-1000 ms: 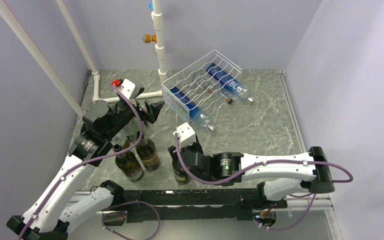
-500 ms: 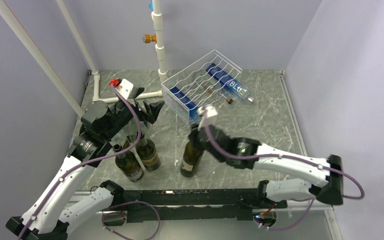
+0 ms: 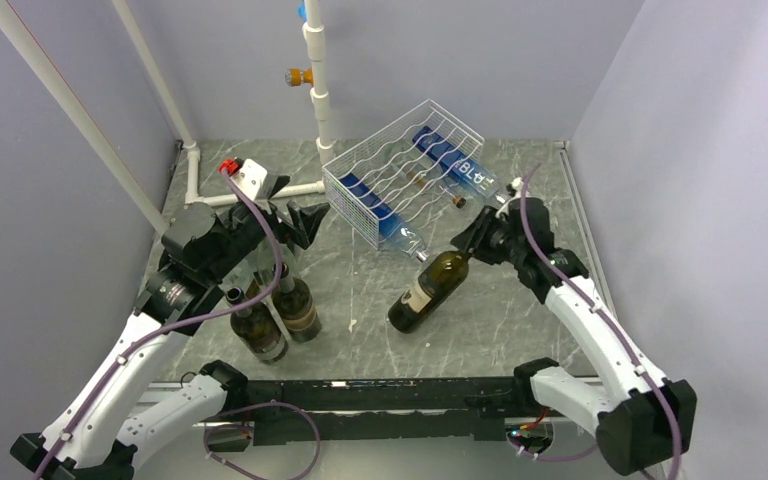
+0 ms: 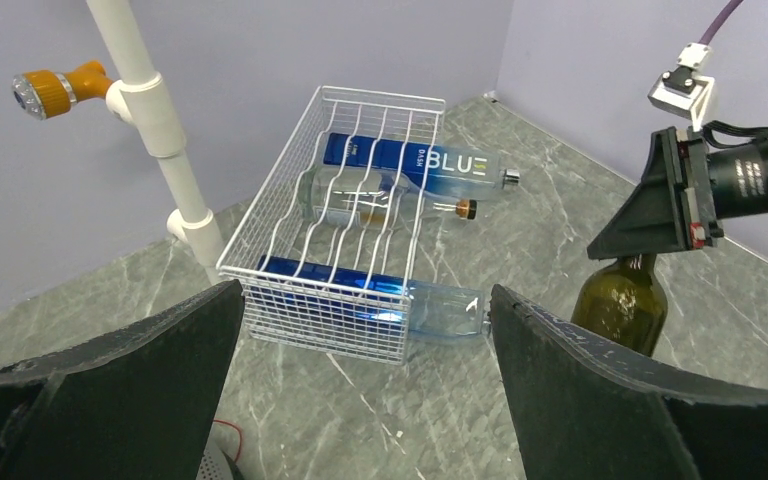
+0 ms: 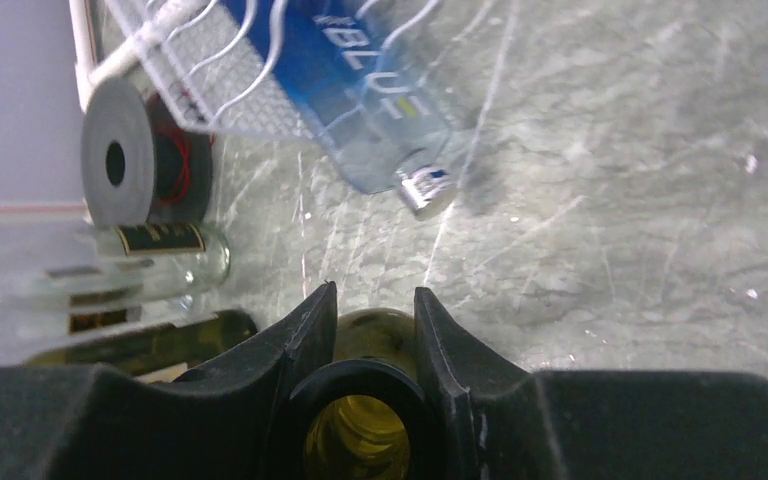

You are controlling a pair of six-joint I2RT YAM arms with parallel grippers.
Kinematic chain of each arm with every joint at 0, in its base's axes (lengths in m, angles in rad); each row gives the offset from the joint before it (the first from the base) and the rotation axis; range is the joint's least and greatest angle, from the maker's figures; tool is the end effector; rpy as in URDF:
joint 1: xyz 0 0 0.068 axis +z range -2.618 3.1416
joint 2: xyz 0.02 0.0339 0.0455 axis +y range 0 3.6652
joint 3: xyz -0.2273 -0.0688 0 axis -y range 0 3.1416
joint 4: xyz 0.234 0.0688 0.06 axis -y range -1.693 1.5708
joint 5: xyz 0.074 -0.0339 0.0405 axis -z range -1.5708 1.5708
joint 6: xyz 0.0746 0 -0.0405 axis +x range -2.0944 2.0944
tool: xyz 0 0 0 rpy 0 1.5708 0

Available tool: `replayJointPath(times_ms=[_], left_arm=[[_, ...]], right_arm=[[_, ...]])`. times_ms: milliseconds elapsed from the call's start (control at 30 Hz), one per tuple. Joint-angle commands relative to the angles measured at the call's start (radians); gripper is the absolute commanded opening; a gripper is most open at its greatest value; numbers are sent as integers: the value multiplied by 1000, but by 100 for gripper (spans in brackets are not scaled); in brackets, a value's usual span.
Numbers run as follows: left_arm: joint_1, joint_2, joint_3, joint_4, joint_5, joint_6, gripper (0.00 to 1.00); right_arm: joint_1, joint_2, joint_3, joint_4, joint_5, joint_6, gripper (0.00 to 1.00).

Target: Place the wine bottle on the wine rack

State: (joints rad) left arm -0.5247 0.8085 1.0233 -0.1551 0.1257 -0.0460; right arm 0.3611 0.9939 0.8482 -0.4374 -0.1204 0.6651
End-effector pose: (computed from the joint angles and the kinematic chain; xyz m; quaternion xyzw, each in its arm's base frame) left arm 0.1914 -0.1216 0.3952 0.2067 0.6540 -0.2458 0.6850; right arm 0.2399 0.1002 0.2479 0.1049 0.8731 0.2784 0.3862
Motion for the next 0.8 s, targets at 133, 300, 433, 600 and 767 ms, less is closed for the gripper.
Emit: replayJointPath(times_ms=[133, 300, 433, 600, 767], left_arm=[[-26, -6, 38, 7, -16, 3, 99], [-30, -5, 37, 8, -26, 6, 99], [-32, -3, 41, 6, -13, 3, 99], [-32, -8, 40, 8, -2, -2, 99], [-32, -11, 41, 11, 9, -7, 99]], right_arm=[[-350, 79, -76, 113, -278, 126, 0], [-544, 129, -146, 114, -256, 155, 0], [-648, 82, -202, 99, -159, 185, 0], [-676, -7, -249, 52, 76, 262, 0], [-733, -48, -349, 140, 149, 431, 0]])
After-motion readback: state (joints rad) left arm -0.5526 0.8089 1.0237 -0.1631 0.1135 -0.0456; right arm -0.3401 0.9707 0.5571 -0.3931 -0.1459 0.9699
